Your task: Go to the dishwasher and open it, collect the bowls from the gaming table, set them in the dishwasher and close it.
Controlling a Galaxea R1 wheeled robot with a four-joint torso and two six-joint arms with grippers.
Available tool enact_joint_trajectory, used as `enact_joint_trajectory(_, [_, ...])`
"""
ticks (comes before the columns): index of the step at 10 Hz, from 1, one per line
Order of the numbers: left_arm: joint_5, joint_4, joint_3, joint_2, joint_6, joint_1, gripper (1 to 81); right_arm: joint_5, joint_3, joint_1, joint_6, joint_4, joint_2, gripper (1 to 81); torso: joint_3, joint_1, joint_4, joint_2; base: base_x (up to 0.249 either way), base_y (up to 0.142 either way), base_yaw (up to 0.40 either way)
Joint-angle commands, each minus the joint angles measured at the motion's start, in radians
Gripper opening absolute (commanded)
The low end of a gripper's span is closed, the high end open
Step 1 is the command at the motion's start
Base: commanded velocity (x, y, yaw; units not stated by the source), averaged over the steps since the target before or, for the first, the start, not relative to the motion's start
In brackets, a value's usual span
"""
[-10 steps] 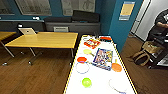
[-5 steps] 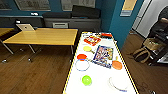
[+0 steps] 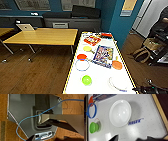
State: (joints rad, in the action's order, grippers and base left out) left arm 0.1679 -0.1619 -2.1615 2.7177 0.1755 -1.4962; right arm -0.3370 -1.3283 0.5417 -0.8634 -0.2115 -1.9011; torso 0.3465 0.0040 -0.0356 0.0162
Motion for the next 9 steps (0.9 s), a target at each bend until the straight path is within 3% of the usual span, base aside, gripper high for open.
enact_joint_trajectory(1, [-0.07, 0.007, 0.014, -0.013, 0.001, 0.003, 81.1, -0.068, -0.087, -0.133, -0.066, 0.004, -0.011, 81.1, 0.0, 0.0, 0.0, 0.0, 0.0, 0.0, 0.0])
enact_joint_trajectory(5, [-0.062, 0.005, -0.031, 0.005, 0.001, 0.004, 81.1, 0.07, -0.303, -0.136, -0.068, -0.016, -0.109, 81.1, 0.0, 0.0, 0.0, 0.0, 0.0, 0.0, 0.0])
enact_joint_trajectory(9, [-0.062, 0.004, -0.049, 0.016, -0.001, 0.006, 81.1, 0.056, -0.371, -0.186, -0.071, -0.003, -0.169, 81.1, 0.001, 0.0, 0.0, 0.0, 0.0, 0.0, 0.0])
